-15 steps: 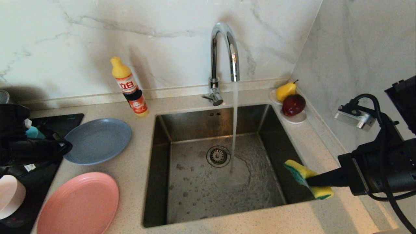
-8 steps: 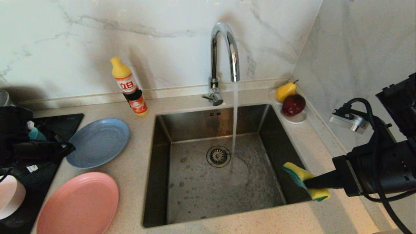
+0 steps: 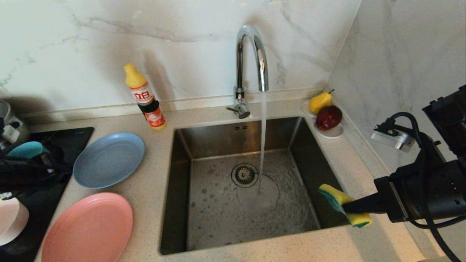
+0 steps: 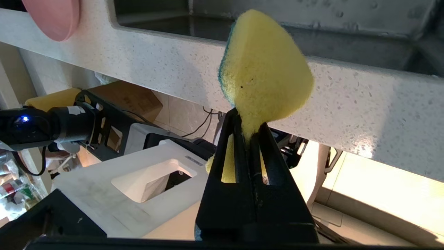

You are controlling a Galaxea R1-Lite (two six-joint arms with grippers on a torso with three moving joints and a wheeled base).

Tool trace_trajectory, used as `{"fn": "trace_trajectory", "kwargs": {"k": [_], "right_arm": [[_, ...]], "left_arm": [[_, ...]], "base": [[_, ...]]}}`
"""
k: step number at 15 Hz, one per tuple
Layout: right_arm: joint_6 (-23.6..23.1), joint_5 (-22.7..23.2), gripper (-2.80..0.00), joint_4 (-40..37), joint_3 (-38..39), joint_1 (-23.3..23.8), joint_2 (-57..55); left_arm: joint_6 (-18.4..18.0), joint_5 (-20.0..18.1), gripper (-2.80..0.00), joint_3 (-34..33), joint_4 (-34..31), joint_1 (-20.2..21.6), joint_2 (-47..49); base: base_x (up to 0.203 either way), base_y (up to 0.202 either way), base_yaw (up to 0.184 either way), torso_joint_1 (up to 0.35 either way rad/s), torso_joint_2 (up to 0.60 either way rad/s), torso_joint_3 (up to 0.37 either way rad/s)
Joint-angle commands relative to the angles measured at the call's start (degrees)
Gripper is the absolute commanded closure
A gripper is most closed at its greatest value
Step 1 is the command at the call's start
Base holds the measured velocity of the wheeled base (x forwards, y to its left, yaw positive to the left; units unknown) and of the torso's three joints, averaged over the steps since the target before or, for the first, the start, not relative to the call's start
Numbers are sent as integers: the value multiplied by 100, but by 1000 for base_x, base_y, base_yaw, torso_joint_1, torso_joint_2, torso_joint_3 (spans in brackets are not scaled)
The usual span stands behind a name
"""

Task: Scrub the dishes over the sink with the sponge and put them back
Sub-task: Wash the plate

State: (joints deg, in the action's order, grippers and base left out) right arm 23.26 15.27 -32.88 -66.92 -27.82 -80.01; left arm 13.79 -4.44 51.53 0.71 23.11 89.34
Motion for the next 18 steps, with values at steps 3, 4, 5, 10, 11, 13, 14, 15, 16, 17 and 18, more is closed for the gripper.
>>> {"fn": "trace_trajectory", "kwargs": {"k": [3,4,5,10,11,13,14,15,16,17,18], "right_arm": [[-2,-8,0,-10,317,31,280],[-3,-9,0,-8,327,31,293],[3,-7,0,-8,302,31,302],[-5,-7,0,-8,390,55,185],[-13,-3,0,-8,382,48,158],[-14,2,0,50,380,48,84],[-6,2,0,163,414,48,90],[2,2,0,216,471,49,100],[3,-3,0,245,582,58,108],[-4,1,0,294,673,83,101],[-18,2,0,386,780,129,97]], "left_arm": [[-1860,-27,0,-1254,-510,261,-1386],[-2200,-46,0,-1450,-734,335,-1542],[-2217,-82,0,-1469,-764,368,-1512],[-1806,-747,0,-1348,-787,387,-833],[-1785,-877,0,-1327,-784,387,-541],[-1766,-1146,-280,-1260,-742,387,-32],[-1718,-1270,-280,-1091,-739,395,216],[-1632,-1406,-280,-962,-730,405,366],[-1592,-1563,-280,-864,-707,475,525],[-1585,-1672,-280,-692,-730,604,653],[-1574,-1794,-280,-597,-743,679,729]], "base": [[0,0,0,0,0,0],[0,0,0,0,0,0],[0,0,0,0,0,0],[0,0,0,0,0,0],[0,0,0,0,0,0],[0,0,0,0,0,0],[0,0,0,0,0,0],[0,0,0,0,0,0],[0,0,0,0,0,0],[0,0,0,0,0,0],[0,0,0,0,0,0]]}}
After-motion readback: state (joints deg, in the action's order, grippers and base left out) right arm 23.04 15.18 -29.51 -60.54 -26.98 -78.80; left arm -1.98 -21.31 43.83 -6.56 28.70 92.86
